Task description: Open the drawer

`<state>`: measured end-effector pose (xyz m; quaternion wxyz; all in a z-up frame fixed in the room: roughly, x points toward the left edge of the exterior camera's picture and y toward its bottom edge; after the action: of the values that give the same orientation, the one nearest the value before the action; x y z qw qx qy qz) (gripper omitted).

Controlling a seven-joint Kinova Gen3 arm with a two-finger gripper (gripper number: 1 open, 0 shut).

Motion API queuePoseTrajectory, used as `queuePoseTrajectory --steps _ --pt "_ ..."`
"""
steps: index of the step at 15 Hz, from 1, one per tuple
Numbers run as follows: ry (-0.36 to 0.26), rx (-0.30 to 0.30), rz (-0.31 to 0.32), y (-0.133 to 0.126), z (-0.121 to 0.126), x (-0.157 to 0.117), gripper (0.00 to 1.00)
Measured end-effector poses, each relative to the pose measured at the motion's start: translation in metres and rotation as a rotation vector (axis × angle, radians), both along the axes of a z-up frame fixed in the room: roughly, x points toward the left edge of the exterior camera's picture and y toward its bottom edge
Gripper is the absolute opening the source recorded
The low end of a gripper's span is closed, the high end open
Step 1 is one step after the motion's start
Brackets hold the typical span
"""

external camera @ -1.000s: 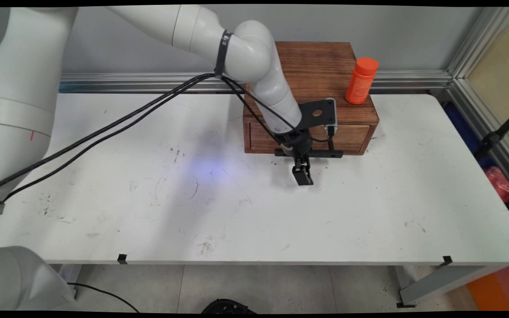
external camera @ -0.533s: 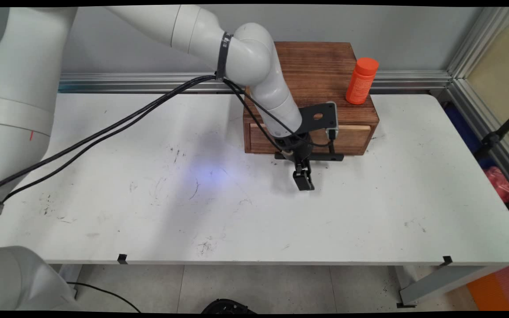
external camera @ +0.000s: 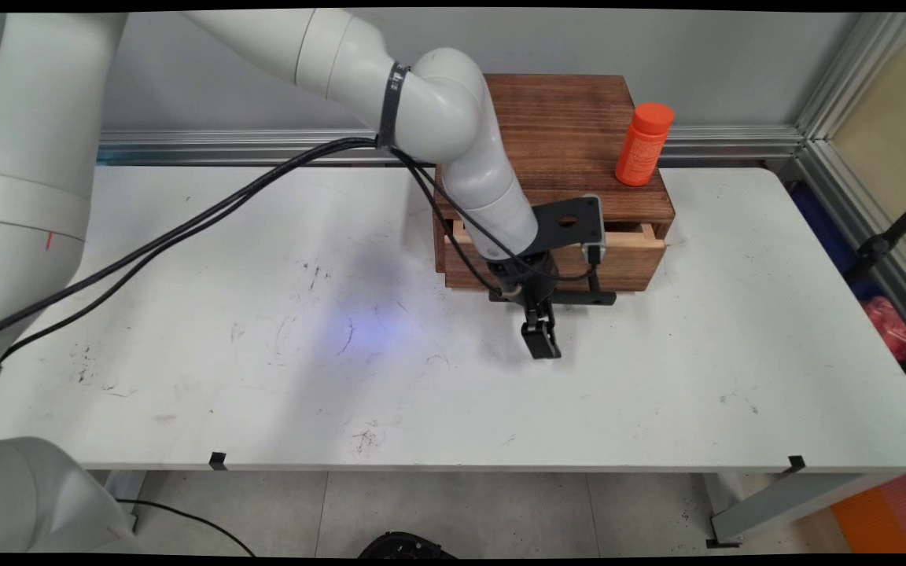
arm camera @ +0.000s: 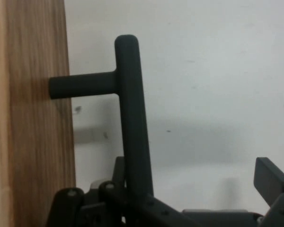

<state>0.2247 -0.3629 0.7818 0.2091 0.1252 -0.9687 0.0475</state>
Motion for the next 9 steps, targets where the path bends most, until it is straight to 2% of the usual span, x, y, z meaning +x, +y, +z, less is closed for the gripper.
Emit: queuePoseTrajectory --steps 9 --pt "0.006 0.037 0.004 0.034 0.003 -0.011 1.0"
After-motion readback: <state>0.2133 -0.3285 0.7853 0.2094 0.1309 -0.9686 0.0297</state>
